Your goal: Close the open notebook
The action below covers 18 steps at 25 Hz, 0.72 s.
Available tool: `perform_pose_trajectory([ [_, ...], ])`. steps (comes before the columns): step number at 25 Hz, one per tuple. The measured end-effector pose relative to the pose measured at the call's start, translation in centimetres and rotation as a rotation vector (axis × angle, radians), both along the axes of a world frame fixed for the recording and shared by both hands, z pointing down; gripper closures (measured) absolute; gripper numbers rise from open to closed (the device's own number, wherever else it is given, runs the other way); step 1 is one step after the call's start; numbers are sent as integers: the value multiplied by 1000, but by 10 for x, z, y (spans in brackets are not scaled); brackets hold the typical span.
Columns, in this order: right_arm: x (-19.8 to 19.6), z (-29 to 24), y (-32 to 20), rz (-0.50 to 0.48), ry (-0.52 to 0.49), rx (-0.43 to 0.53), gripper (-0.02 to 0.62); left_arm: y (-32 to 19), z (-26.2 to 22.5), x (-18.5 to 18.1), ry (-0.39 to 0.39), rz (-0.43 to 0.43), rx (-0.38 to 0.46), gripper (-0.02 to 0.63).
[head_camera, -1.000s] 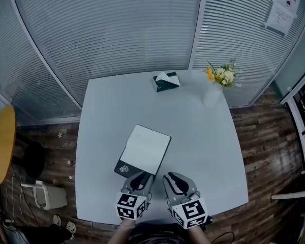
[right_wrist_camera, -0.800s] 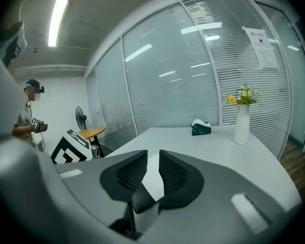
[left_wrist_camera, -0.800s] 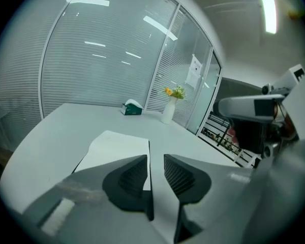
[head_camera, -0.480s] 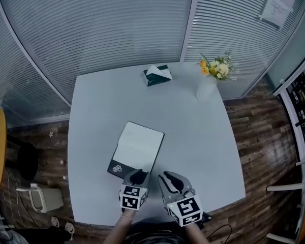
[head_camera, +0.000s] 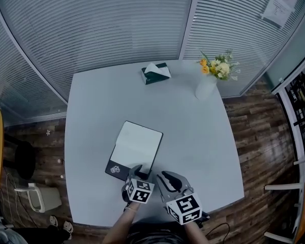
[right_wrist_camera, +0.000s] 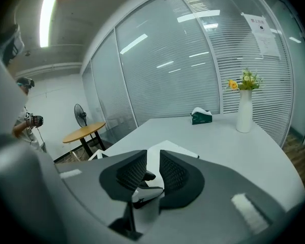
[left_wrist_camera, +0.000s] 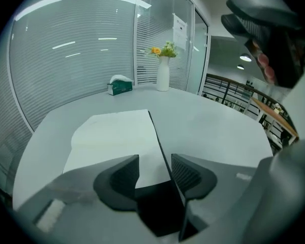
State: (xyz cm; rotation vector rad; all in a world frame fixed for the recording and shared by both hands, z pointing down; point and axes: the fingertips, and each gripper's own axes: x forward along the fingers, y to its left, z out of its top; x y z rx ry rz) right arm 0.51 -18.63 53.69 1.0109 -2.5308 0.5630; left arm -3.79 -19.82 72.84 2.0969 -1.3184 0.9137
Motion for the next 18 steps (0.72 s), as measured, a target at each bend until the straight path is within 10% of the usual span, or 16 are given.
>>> perform_pose_trajectory([
  [6,4,6,-6,6,9,-14,517,-6,21,5,-112,95,-10,400],
  [18,-1,11,4,-14,12,-37,517,9,26,4,-68,104,-44,443],
])
